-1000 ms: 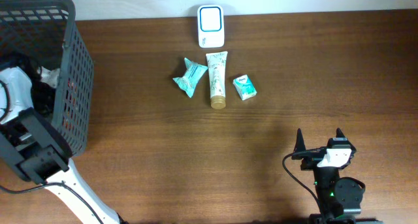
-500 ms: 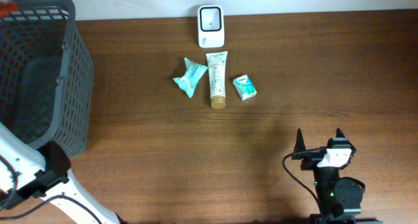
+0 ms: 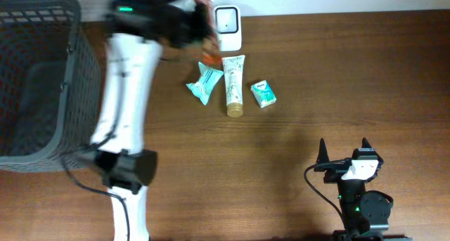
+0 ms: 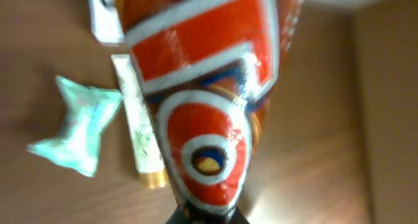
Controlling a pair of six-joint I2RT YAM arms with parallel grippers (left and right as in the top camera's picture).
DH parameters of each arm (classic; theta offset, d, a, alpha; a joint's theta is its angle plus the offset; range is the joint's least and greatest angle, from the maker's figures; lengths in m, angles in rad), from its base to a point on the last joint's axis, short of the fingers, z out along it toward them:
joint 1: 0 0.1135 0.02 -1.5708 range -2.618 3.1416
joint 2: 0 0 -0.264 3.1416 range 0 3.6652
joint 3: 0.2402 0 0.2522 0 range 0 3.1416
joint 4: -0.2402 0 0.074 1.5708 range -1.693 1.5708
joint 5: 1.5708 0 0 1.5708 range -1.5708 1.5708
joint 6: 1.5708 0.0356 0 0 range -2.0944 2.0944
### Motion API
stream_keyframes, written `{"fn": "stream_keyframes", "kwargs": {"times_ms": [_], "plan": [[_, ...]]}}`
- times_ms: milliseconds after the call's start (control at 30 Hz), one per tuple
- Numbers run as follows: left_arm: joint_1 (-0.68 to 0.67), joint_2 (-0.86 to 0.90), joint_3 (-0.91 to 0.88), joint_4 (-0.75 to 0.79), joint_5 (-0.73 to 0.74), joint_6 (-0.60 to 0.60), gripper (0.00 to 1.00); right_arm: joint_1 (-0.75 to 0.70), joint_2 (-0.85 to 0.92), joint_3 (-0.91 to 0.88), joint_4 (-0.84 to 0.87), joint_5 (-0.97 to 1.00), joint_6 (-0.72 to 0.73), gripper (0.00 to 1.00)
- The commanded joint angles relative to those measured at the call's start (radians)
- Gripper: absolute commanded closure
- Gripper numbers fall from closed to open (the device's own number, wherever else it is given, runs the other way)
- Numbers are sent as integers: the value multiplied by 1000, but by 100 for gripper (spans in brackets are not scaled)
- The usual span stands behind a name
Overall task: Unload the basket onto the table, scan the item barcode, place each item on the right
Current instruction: 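Place the orange snack bar between the tube and tissue pack, retract left arm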
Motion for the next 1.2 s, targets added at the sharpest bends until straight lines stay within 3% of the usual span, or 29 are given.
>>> {"fn": "stream_keyframes", "kwargs": {"times_ms": [0, 167, 333, 367, 433, 567, 667, 733, 833, 933, 1100, 1167], "plan": [[-131, -2, -284, 190, -77, -72, 100, -6, -6, -8, -4, 2, 2, 1], [-248, -2, -601, 512, -217, -111, 100, -6, -6, -8, -4, 2, 2, 1], [-277, -2, -733, 599, -329, -155, 100, -6, -6, -8, -4, 2, 2, 1], [-278, -2, -743, 599, -365, -155, 97, -6, -6, -8, -4, 2, 2, 1], [-276, -2, -750, 598, -394, -154, 76, -6, -6, -8, -4, 2, 2, 1], [-274, -9, -729, 635, -356, -113, 57, -6, -6, -8, -4, 2, 2, 1], [-248, -48, -630, 624, -338, -85, 55, -6, -6, -8, -4, 2, 2, 1], [-201, -115, -536, 604, -338, -77, 54, -6, -6, -8, -4, 2, 2, 1], [-100, -228, -449, 571, -342, 18, 30, -6, -6, -8, -4, 2, 2, 1], [92, -384, -435, 525, -420, 48, 2, -6, -6, -8, -4, 2, 2, 1], [490, -512, -436, 480, -488, 48, 1, -6, -6, -8, -4, 2, 2, 1], [623, -512, -437, 394, -478, 48, 1, -6, -6, -8, -4, 2, 2, 1]]}}
